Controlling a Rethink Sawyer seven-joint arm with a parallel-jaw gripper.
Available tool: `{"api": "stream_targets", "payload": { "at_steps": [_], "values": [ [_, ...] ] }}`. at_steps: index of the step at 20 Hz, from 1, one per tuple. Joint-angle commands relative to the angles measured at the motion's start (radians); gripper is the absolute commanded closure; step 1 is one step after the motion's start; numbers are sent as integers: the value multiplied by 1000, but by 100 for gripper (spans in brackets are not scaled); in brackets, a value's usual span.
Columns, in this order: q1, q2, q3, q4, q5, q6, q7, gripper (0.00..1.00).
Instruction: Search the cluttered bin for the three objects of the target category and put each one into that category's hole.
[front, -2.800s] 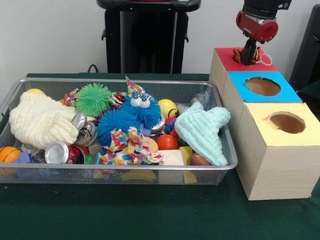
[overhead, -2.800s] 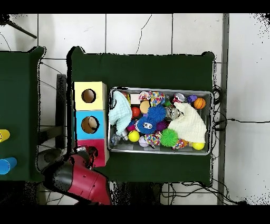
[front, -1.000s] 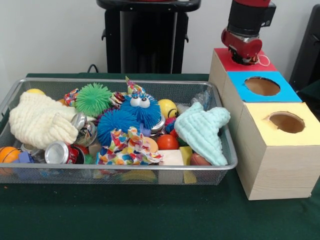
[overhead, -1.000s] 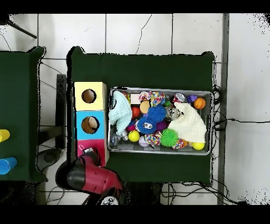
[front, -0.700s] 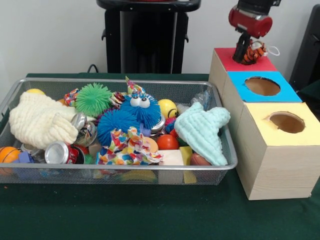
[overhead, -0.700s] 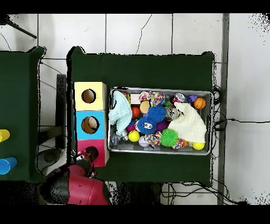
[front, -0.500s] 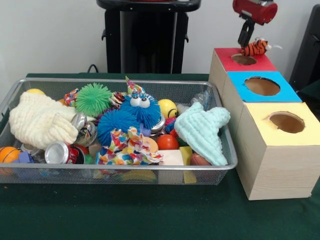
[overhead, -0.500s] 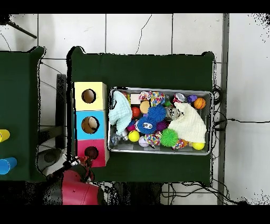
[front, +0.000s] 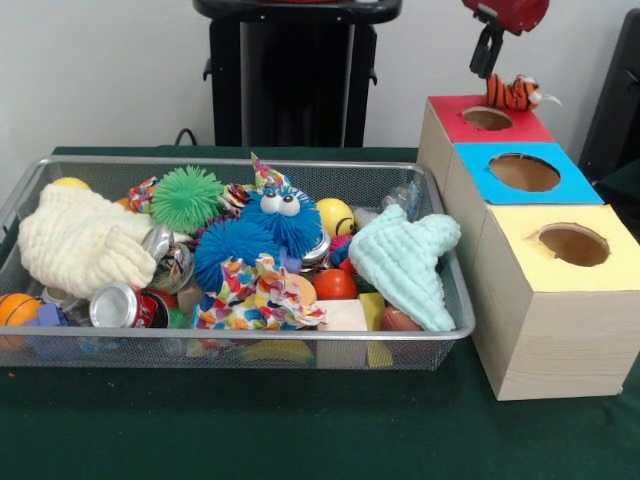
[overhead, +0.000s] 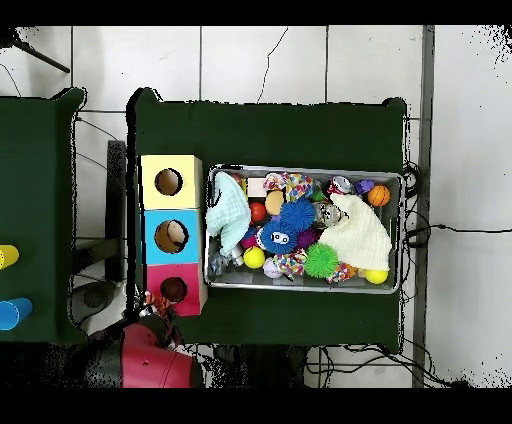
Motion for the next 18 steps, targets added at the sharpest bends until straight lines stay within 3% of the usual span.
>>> {"api": "stream_targets", "payload": {
  "at_steps": [1,18],
  "values": [
    [-62,47,57,-18,-22,-51,101,100],
    [-5,3,69,-11,15,22,166,100]
  ]
}}
